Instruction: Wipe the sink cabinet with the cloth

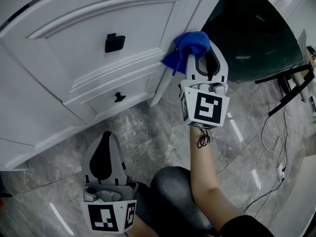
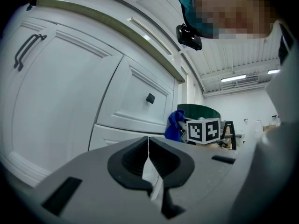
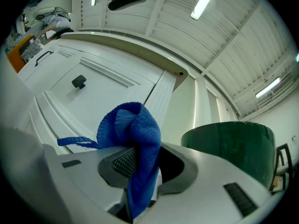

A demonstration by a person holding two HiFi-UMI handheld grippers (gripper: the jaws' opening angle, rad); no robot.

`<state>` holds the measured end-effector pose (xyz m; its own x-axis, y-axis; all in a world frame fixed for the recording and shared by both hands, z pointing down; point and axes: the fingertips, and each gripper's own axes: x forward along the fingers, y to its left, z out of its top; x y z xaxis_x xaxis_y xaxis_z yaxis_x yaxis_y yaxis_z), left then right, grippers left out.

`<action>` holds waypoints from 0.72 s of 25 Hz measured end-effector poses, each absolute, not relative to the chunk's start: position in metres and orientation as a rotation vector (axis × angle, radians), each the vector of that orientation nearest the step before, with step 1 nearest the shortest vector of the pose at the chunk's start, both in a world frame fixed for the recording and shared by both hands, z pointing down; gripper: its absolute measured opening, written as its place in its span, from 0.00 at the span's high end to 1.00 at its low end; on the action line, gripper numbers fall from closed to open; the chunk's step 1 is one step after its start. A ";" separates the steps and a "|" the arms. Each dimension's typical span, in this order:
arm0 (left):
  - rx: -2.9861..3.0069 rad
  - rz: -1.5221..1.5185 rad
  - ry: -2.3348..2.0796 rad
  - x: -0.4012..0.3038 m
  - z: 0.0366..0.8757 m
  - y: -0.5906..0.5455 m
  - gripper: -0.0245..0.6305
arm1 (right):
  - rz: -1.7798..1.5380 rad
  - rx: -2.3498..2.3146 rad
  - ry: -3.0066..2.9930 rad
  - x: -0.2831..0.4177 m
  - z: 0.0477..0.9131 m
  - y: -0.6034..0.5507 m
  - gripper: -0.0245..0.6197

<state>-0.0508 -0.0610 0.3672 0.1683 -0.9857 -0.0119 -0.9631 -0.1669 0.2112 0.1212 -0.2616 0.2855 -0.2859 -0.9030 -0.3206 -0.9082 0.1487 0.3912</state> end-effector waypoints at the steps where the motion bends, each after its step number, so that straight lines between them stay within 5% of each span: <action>1: 2.276 -0.219 -1.922 -0.051 0.367 -0.060 0.96 | 0.814 -1.874 2.374 0.121 0.287 -0.262 0.79; 18: 2.273 -0.216 -1.946 -0.056 0.360 -0.053 0.96 | 0.716 -1.876 2.392 0.123 0.311 -0.264 0.79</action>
<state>-0.0558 -0.0528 0.3604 0.1526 -0.9881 -0.0172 -0.9678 -0.1529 0.1998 0.1228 -0.2635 0.3112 -0.2780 -0.9159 -0.2895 -0.9244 0.1732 0.3398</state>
